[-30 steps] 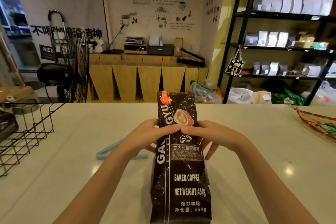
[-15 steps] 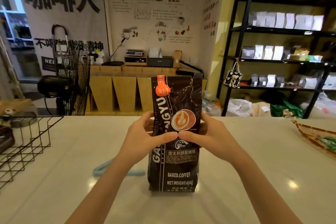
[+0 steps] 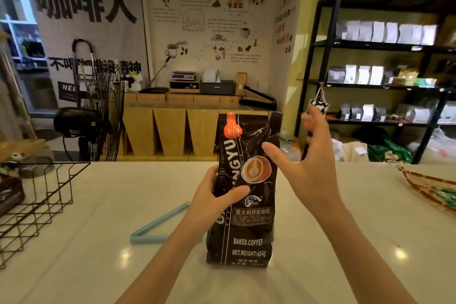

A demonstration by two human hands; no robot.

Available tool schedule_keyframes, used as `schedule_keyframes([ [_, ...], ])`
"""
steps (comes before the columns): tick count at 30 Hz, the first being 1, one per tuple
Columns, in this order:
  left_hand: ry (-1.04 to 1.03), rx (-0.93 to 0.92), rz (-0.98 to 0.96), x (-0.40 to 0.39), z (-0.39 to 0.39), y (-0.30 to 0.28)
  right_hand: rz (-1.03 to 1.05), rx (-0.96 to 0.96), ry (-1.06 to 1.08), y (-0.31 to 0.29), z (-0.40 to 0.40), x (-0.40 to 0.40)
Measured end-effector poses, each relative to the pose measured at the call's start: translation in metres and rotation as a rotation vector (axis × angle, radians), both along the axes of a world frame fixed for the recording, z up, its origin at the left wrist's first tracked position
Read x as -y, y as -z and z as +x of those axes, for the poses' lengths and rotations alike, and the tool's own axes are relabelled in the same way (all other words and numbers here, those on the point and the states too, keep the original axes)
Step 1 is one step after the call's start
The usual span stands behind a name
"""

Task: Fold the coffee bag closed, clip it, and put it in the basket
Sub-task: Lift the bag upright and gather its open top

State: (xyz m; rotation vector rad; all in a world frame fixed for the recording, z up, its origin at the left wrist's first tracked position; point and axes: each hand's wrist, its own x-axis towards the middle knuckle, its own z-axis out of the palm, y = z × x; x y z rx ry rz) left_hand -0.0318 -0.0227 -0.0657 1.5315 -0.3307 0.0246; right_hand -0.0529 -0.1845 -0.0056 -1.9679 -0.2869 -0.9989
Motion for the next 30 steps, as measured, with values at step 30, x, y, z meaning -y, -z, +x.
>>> schedule_keyframes([
  [30,-0.153,0.041,-0.057,-0.008,-0.001,0.015,-1.604,0.063,-0.095,-0.079,0.038,-0.058],
])
